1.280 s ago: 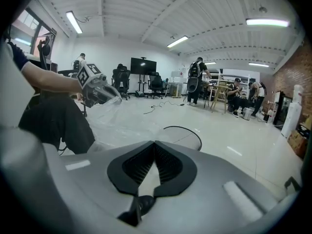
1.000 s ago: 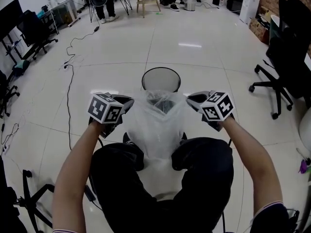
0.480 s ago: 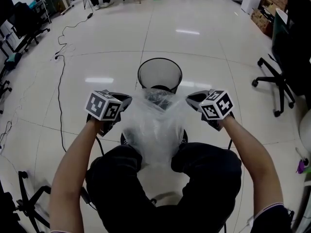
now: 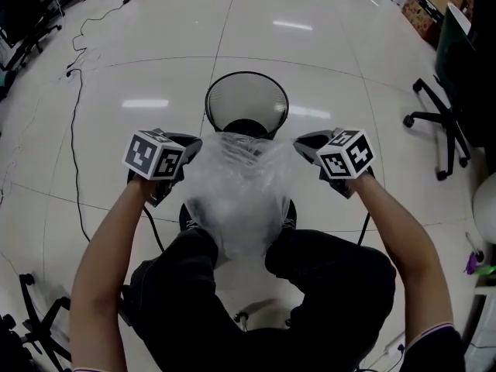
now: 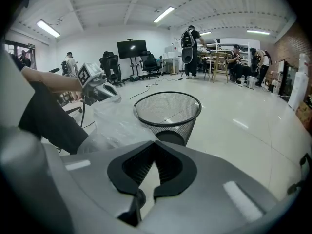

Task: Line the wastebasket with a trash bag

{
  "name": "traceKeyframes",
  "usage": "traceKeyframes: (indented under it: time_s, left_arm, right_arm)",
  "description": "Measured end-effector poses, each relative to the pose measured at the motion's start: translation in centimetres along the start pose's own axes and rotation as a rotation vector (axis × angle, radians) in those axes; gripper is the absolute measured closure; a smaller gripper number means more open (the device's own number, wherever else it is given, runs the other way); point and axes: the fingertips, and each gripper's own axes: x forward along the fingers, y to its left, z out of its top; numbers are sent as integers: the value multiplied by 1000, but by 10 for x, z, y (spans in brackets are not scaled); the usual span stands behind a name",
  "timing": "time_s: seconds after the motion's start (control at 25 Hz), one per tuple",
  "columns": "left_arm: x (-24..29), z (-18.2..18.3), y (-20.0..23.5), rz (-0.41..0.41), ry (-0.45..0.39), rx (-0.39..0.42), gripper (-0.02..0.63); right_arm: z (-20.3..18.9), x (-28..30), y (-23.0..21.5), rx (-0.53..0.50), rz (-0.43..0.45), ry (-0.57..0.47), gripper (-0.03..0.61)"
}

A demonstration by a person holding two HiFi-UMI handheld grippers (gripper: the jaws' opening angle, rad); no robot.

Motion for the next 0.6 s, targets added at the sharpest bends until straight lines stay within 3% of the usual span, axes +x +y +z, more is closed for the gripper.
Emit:
traceKeyframes:
  time_s: [0.6]
  left_arm:
    - [35, 30, 39, 6, 23, -50, 601]
  right_arm:
    - [9, 15, -69, 51, 7, -2, 577]
